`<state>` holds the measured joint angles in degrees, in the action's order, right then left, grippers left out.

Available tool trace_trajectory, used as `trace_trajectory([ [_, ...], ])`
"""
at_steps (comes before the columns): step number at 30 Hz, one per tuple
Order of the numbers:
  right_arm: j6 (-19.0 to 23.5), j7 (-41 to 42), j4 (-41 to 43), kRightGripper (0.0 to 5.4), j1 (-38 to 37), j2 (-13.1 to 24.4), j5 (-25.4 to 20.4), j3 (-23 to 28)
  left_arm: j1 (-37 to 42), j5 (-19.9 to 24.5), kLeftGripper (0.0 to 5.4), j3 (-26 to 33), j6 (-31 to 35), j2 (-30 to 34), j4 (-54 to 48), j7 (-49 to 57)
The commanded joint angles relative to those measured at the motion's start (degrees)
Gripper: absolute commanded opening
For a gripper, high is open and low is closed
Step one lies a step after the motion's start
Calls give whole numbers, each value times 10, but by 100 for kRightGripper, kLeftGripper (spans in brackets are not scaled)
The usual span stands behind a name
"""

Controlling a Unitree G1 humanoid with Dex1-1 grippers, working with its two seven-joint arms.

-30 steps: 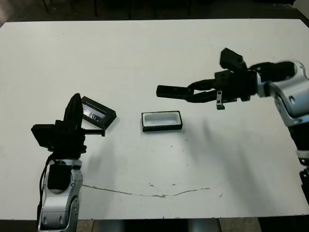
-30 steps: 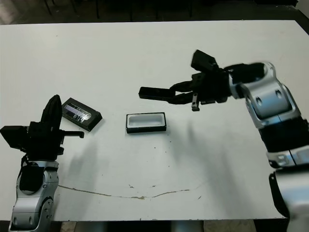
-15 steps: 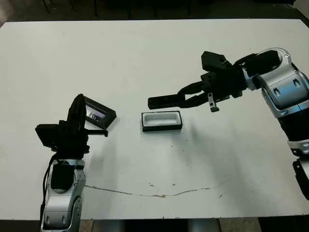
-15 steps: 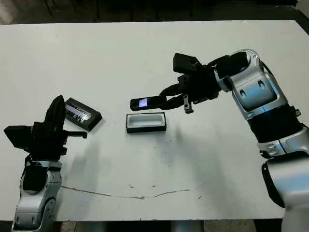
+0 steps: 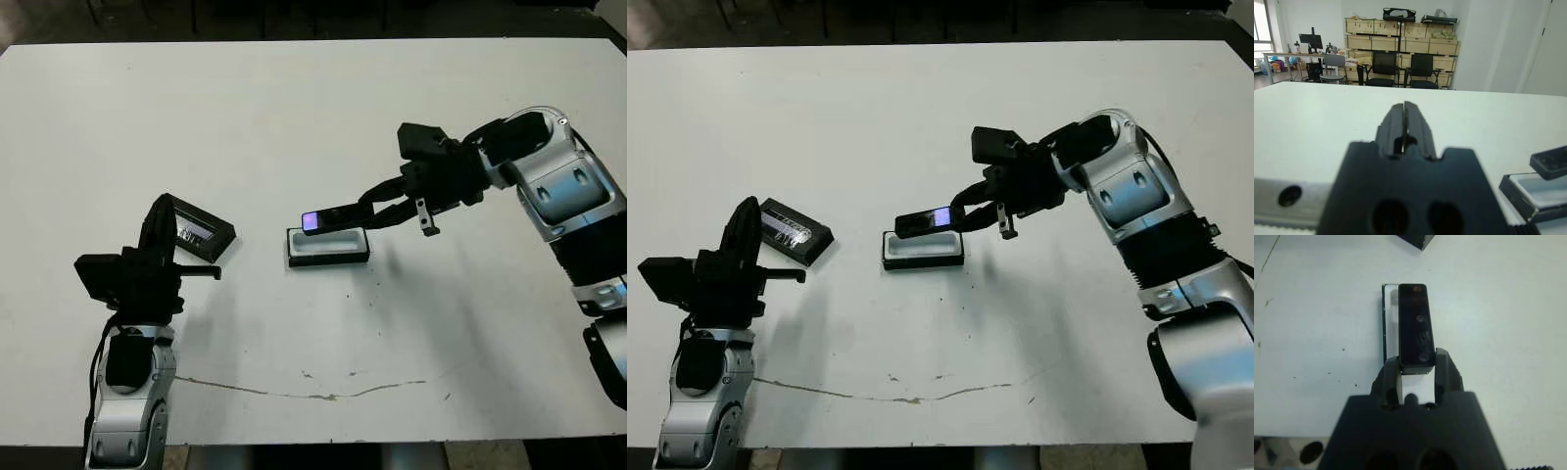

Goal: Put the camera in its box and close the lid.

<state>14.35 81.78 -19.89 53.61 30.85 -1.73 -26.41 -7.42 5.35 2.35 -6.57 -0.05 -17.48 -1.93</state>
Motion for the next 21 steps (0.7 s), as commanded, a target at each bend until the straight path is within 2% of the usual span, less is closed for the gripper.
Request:
trace_trajectory([
  [1,-19,14,-21,38,-10,-9,10,-10,-13,-1,0,1,8,-1,2,3],
  [5,-24,15,-24,38,-17,-14,13,-11,-13,-6,0,1,6,0,3,4],
  [9,3,19,-13,38,-21,-17,17,-15,-12,-3,0,1,1,-1,8,3],
  [21,-5,20,-4,38,-27,-26,34,-29,-16,1,0,-1,4,-6,3,4],
])
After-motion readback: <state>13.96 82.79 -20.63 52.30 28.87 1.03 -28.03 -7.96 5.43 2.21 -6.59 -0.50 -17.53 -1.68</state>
